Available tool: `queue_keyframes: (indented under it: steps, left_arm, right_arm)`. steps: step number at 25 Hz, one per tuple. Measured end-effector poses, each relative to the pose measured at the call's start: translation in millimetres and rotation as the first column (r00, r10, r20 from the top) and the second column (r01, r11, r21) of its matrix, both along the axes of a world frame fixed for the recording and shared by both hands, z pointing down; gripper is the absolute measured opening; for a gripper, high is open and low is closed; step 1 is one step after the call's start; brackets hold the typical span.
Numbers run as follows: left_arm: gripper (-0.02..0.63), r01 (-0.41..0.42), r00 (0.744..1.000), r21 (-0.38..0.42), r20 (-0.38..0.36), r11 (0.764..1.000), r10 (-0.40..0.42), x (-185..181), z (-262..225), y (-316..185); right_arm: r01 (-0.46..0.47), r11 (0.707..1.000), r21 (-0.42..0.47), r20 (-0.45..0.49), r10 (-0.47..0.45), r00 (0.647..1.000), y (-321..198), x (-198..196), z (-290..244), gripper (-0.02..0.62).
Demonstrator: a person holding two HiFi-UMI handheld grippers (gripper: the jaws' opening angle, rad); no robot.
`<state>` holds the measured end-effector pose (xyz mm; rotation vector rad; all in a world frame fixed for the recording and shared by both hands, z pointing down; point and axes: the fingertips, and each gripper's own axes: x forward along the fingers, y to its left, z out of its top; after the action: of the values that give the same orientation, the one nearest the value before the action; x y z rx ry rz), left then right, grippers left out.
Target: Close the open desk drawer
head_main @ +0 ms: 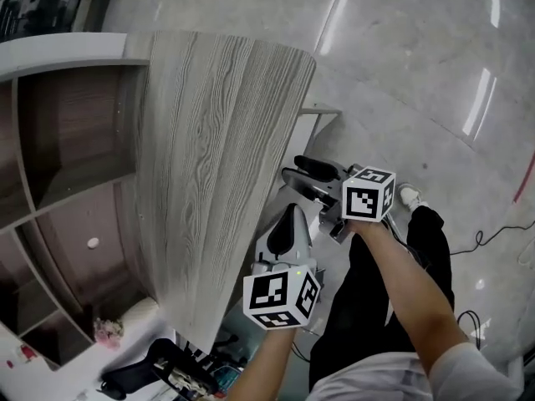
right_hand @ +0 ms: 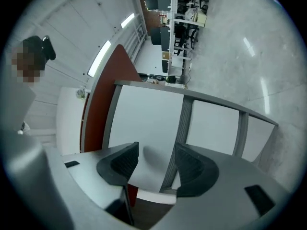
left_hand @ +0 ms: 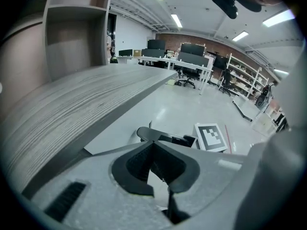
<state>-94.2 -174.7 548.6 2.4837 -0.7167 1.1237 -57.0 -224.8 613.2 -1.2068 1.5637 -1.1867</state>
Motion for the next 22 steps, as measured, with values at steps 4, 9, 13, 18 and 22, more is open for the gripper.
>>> queue_keyframes:
  steps: [4,9,13,18,22]
  left_arm:
    - [0.002,-0.029,1.0,-0.001,0.008,1.0,0.029,-2,-1,-4]
    - [0.002,-0.063,0.998,0.0,0.014,0.998,0.063,-3,-1,-2]
    - [0.002,-0.073,0.997,-0.002,0.008,0.997,0.073,-1,-2,-1]
    - [0.002,-0.089,0.996,-0.004,-0.002,0.996,0.089,-3,-5,5]
    - [0.002,-0.068,0.998,-0.001,-0.004,0.998,0.068,-8,-4,5]
  right_arm:
    - [-0.006,0.999,0.041,0.072,0.003,0.997,-6,0,4,0.225]
    - [0.034,0.993,0.113,0.119,-0.048,0.992,-12,-4,0,0.268]
    - [0.103,0.975,0.196,0.098,-0.124,0.987,-17,-14,-9,0.278]
    - [0.094,0.965,0.245,0.132,-0.13,0.983,-19,-16,-9,0.277]
    - [0.082,0.965,0.25,0.138,-0.119,0.983,-20,-14,-11,0.276]
